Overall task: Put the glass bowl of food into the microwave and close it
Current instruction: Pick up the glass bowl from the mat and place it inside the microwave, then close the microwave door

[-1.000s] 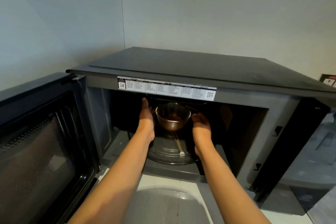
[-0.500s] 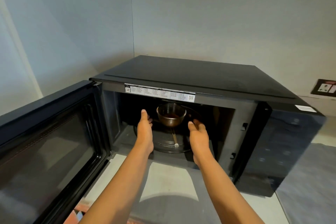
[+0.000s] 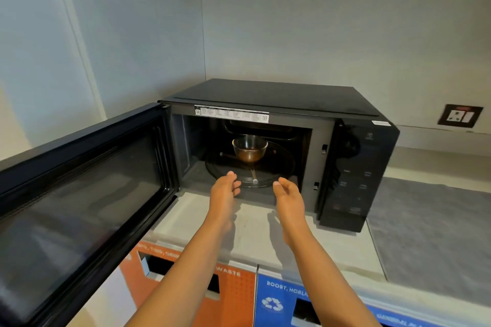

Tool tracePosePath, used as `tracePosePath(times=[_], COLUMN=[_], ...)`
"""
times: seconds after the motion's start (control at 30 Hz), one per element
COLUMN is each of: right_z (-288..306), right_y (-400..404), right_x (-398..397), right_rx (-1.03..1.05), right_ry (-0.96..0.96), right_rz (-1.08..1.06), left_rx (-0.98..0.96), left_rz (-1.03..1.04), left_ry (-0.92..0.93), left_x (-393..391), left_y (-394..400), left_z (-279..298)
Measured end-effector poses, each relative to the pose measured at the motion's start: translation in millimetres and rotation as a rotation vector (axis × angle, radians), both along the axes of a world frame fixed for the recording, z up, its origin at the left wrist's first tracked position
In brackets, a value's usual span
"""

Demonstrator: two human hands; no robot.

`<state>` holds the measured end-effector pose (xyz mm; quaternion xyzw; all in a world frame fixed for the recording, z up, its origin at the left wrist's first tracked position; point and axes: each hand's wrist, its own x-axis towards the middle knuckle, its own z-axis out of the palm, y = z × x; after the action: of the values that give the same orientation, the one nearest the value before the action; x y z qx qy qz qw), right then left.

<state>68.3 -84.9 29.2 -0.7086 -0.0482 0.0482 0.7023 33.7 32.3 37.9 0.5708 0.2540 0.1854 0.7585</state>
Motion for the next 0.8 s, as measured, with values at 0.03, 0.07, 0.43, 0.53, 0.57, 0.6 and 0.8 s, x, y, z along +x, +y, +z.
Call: tracePosePath(times=[0.03,0.07,0.43,0.53,0.57,0.6,0.8], right_z=[0,1,19,24,25,25,11], right_y=[-1,-3,-30,-33,-34,-35,-45], right_x=[-5,-11,-84,-108,-119,-131,-210], right_rx=[0.006,0.014,0.022,0.033,0.036,0.039,0.040], right_ry=[-0.003,-0.002,-0.061,-0.066,-0.059,-0.050,-0.037], right_rz=[0.005,0.012,-0.026,-0.053,-0.058,-0.062,-0.077], left_rx=[0.013,0.025,0.349,0.479,0.515,0.551,0.896], left_rz=[-0.009,-0.013,-0.088,-0.088,-0.083,-0.080,0.041], left_ry=[-0.001,0.002,-0.037,-0.051,-0.048,-0.041,-0.040], left_x=[-5,-11,-74,-97,-108,-120,-194], left_y=[-3,-5,-24,-24,-23,-22,-6], left_z=[1,2,17,22,23,23,31])
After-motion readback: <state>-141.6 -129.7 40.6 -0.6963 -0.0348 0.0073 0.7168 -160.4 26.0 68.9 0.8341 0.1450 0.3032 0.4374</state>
